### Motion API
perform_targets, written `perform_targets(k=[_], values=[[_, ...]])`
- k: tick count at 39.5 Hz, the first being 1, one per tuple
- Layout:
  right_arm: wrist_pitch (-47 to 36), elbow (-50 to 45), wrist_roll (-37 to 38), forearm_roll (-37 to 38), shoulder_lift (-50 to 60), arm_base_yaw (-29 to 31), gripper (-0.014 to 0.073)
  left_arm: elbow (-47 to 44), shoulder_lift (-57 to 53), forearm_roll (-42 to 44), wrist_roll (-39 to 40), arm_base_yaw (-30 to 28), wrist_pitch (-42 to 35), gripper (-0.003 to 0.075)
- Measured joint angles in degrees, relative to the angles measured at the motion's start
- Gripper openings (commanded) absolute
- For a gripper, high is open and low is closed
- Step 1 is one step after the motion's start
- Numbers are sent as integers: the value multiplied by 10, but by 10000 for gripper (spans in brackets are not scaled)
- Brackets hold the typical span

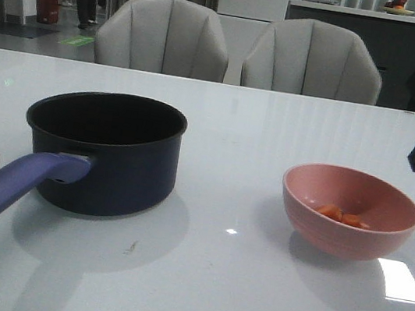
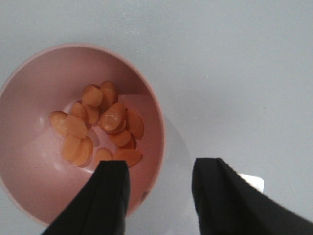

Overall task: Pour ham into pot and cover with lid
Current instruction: 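Grasp the rim of the pink bowl with the right gripper, then lift the pink bowl and carry it over the pot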

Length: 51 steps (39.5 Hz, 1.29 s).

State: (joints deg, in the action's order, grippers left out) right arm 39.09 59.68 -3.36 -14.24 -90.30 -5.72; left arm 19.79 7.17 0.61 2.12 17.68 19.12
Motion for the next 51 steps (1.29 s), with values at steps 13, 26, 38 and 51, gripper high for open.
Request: perform_targets(k=[13,26,38,51], values=[[5,38,-22,-21,-107,0,314,0,0,0,-1,0,-2,424],[2,57,-55,-56,-137,0,138,0,0,5,-1,0,-3,424],[-23,62,-57,-57,-137,0,138,0,0,5,-1,0,-1,424],[-2,165,-60,-47,-115,-85,138,0,0,5,-1,0,0,424]])
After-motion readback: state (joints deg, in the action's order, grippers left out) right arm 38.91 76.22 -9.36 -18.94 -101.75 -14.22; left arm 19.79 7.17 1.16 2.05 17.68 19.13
